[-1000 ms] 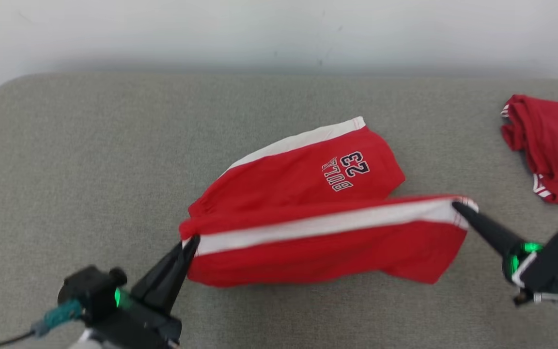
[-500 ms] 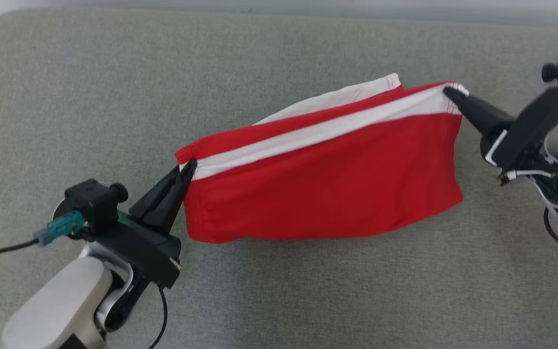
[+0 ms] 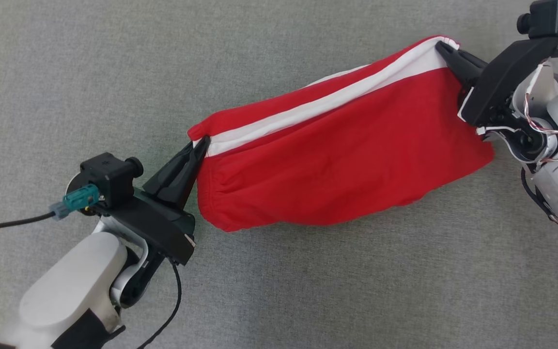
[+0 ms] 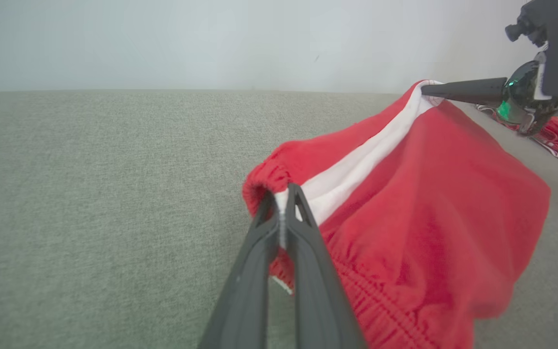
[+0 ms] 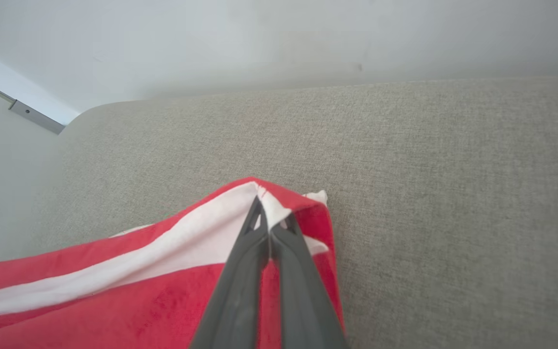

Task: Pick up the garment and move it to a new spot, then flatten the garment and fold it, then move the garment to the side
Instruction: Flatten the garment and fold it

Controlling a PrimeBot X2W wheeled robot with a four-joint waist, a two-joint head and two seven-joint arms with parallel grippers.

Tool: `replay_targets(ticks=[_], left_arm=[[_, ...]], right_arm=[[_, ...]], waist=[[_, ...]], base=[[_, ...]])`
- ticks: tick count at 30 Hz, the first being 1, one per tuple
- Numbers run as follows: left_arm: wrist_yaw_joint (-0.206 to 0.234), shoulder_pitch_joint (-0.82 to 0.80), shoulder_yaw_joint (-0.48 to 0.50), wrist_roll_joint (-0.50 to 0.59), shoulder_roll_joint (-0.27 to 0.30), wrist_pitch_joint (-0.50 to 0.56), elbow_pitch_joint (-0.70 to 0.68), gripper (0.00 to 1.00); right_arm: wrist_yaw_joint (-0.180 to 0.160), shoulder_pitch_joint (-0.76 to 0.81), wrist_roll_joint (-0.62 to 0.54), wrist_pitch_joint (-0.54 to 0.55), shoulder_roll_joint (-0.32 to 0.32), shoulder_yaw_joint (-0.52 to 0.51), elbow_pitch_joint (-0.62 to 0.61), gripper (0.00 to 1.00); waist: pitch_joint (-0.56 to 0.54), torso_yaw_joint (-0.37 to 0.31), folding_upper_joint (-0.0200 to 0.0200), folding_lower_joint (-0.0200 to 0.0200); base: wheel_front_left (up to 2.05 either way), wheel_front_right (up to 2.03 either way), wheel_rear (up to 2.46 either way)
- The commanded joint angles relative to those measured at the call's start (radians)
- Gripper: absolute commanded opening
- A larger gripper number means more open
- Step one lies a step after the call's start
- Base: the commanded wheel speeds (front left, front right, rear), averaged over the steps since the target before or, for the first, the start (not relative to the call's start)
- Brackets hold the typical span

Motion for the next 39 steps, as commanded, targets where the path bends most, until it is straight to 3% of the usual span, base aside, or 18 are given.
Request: replay_targets(ticks=[1, 7, 8, 9, 10, 20, 25, 32, 39], left_arm=[[0.002, -0.011, 0.000, -0.007, -0.011, -0.003, 0.007, 0.00], [0.002, -0.027, -0.021, -0.012, -0.024, -0.003, 0.031, 0.00], [0.002, -0.025, -0.022, -0.009, -0.024, -0.003, 0.037, 0.36], [0.002, -0.024, -0.018, 0.001, -0.024, -0.003, 0.044, 0.47], [0.002, -0.022, -0.010, 0.008, -0.026, -0.003, 0.050, 1.00], [0.002, 0.079, 0.112, 0.097, -0.038, -0.003, 0.064, 1.00], [0.003, 0.216, 0.265, 0.209, -0.058, -0.003, 0.001, 1.00], [0.018, 0.406, 0.451, 0.378, -0.140, -0.003, -0.093, 1.00], [0.019, 0.574, 0.606, 0.518, -0.251, -0.003, -0.176, 1.00]], right_arm=[[0.002, -0.023, -0.014, -0.016, 0.010, 0.014, 0.026, 0.00], [0.002, -0.046, -0.009, -0.042, 0.039, 0.045, 0.092, 0.00], [0.002, -0.047, -0.005, -0.045, 0.042, 0.049, 0.098, 0.34], [0.002, -0.043, 0.007, -0.054, 0.048, 0.048, 0.099, 0.71], [0.002, -0.038, 0.019, -0.058, 0.051, 0.044, 0.102, 1.00], [0.002, 0.037, 0.066, -0.134, 0.013, 0.079, 0.078, 1.00], [0.002, 0.120, 0.037, -0.226, -0.046, 0.141, 0.039, 1.00], [0.002, 0.250, 0.049, -0.406, -0.088, 0.149, 0.046, 1.00], [0.002, 0.361, -0.026, -0.458, -0.081, 0.077, 0.049, 1.00]], waist=[[0.013, 0.013, -0.0002, -0.0002], [0.014, 0.011, -0.0002, -0.0002], [0.012, 0.010, -0.0002, -0.0002], [0.007, 0.007, -0.0002, -0.0002], [0.002, 0.005, -0.0002, -0.0002], [-0.103, -0.014, -0.0002, -0.0002], [-0.187, -0.016, -0.0002, -0.0002], [-0.261, -0.006, -0.0002, -0.0002], [-0.303, -0.012, -0.0002, -0.0002]], base=[[0.00, 0.00, 0.00], [0.00, 0.00, 0.00], [0.00, 0.00, 0.00], [0.00, 0.00, 0.00], [0.00, 0.00, 0.00], [0.00, 0.00, 0.00], [0.00, 0.00, 0.00], [0.00, 0.00, 0.00], [0.00, 0.00, 0.00]])
